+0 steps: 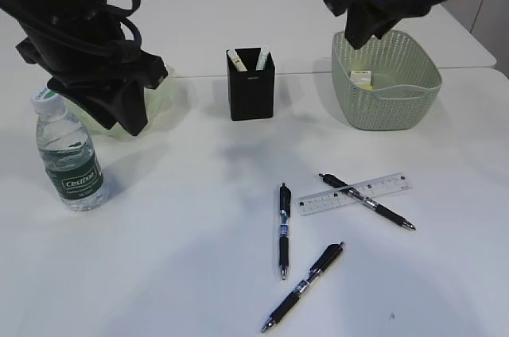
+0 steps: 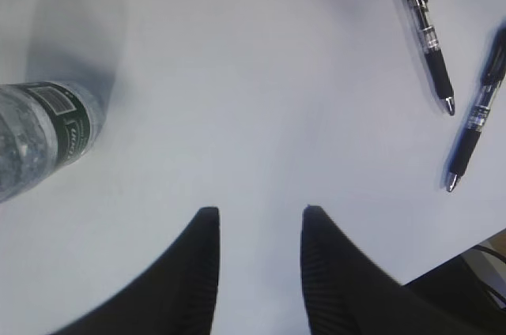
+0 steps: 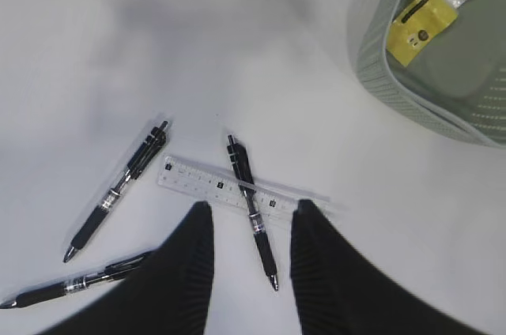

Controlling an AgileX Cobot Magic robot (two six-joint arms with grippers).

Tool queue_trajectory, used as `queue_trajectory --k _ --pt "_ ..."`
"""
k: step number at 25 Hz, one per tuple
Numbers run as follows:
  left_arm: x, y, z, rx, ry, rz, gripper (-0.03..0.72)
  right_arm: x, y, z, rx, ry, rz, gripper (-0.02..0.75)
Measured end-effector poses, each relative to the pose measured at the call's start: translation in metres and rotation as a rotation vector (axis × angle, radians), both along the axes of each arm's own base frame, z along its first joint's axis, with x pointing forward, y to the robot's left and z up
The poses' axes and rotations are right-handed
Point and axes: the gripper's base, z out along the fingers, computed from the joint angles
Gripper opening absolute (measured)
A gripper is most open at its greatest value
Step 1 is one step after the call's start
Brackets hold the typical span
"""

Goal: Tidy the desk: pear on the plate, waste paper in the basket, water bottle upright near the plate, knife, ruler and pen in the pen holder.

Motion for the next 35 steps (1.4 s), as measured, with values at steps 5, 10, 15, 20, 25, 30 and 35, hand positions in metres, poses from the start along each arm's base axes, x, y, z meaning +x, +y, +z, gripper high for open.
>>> queue_trajectory --k 5,10,15,20,25,30,35 --pt "-0.001 -0.001 0.0 -0.004 0.004 -0.012 0.239 -0.014 -0.008 0.008 -0.023 -0.019 -0.003 0.28" --pt "-0.002 -0.002 0.0 -0.017 0.014 -0.027 0.239 -0.036 -0.019 0.0 -0.066 0.015 -0.005 0.28" --pt "-0.002 -0.002 0.001 -0.021 0.015 -0.039 0.239 -0.05 -0.025 -0.012 -0.088 0.059 -0.003 0.28" --pt "-0.007 0.0 0.01 -0.033 -0.01 -0.049 0.239 -0.059 -0.029 -0.016 -0.097 0.079 -0.003 0.28" --pt "-0.014 0.004 0.024 -0.049 -0.044 -0.058 0.239 -0.063 -0.03 -0.017 -0.098 0.08 -0.003 0.279" --pt "-0.029 0.013 0.049 -0.082 -0.108 -0.063 0.239 -0.063 -0.03 -0.017 -0.098 0.08 -0.003 0.28" --pt "-0.049 0.025 0.056 -0.084 -0.127 -0.074 0.239 -0.063 -0.03 -0.017 -0.098 0.08 -0.003 0.28"
